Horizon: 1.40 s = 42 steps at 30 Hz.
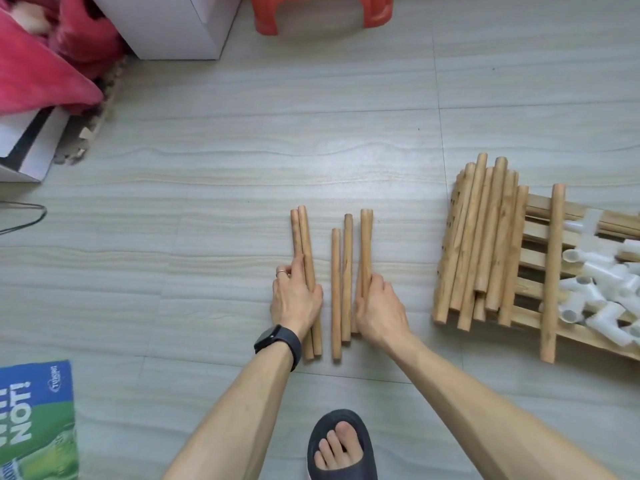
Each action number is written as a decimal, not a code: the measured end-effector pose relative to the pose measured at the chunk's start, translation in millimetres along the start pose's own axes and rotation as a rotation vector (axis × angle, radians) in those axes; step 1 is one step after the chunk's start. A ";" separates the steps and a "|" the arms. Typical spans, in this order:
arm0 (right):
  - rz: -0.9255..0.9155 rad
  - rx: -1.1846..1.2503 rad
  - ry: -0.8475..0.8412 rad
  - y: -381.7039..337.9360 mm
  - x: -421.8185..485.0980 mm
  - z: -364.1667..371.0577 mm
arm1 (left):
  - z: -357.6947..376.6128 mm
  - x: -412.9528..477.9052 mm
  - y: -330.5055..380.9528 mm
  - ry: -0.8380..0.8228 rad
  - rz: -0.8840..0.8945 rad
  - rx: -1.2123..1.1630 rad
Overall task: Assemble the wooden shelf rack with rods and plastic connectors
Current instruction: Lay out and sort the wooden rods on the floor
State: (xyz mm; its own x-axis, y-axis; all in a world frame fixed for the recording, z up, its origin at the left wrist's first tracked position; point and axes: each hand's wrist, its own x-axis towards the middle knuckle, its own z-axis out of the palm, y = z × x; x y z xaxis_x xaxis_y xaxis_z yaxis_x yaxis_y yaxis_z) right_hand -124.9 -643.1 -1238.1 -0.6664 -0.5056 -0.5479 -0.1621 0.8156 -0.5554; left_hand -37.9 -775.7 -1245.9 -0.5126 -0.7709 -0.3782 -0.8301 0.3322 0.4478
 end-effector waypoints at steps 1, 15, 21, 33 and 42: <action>0.005 0.049 0.042 1.0 -0.3 1.2 | 1.4 -2.1 -1.3 0.005 0.014 0.006; -0.133 -0.078 -0.172 -8.8 10.8 8.1 | -7.1 12.7 3.2 0.027 -0.026 0.054; -0.185 -0.051 -0.323 -30.9 21.2 2.0 | -22.9 17.9 -12.4 0.005 -0.074 -0.014; -0.226 -0.048 0.008 30.4 -21.8 -158.4 | -33.9 12.9 96.8 -0.136 0.285 0.267; 0.341 -0.220 0.188 128.4 -7.6 -239.2 | 49.1 -40.4 238.0 -0.267 0.485 0.346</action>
State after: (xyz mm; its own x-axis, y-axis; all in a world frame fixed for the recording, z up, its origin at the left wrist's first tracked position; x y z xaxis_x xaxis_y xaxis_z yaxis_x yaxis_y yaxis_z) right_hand -314.7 -467.2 -1155.6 -0.8261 -0.1543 -0.5420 -0.0479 0.9775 -0.2054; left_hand -225.6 -638.8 -1163.8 -0.8466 -0.3430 -0.4070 -0.4911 0.7984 0.3485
